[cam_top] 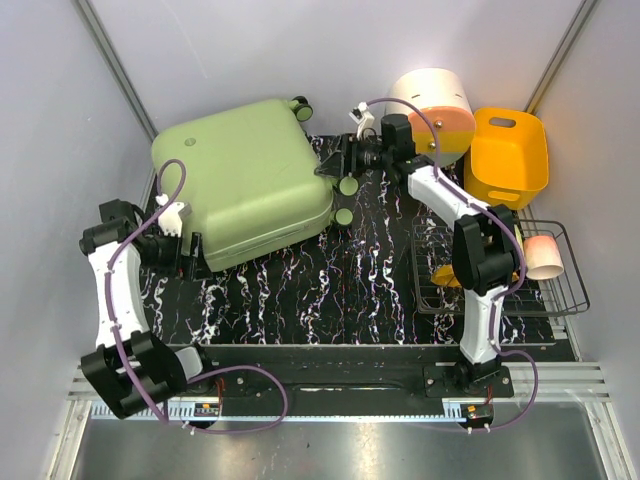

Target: Open, take out, and arrange the luggage

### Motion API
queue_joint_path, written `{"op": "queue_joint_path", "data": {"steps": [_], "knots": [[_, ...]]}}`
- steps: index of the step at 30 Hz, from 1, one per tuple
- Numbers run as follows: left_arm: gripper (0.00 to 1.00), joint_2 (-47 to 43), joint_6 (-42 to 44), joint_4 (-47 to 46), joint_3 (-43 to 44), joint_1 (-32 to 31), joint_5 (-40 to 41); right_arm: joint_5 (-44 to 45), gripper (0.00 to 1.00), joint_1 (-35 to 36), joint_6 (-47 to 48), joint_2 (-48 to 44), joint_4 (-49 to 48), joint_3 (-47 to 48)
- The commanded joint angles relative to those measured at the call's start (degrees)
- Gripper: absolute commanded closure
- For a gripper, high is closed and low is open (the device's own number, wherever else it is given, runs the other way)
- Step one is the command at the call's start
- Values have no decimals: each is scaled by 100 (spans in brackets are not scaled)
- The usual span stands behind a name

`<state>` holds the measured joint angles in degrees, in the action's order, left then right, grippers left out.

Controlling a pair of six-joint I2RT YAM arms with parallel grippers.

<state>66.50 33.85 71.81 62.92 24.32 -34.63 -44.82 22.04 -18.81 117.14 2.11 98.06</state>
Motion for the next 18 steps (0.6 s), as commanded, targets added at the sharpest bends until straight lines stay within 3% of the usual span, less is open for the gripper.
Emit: {"op": "queue_joint_path", "data": {"steps": [1, 8, 10, 13, 18], "knots": [[10, 354, -351, -859, 63, -50, 44, -1063, 34, 151, -597, -297, 133, -945], [10, 1232, -1090, -1582, 809, -76, 132, -1705, 36, 397, -1054, -868, -193, -2333], [10, 1426, -1283, -1818, 1064, -120, 185, -1767, 36, 546, -1475, -1114, -814, -2624], [10, 1822, -1564, -2135, 1363, -199, 264, -1750, 36, 861, -2012, -1439, -1448, -3125], [11, 2665, -2144, -2531, 2066, -243, 326, -1303, 29, 1477, -1917, -1764, -1486, -3259]]}}
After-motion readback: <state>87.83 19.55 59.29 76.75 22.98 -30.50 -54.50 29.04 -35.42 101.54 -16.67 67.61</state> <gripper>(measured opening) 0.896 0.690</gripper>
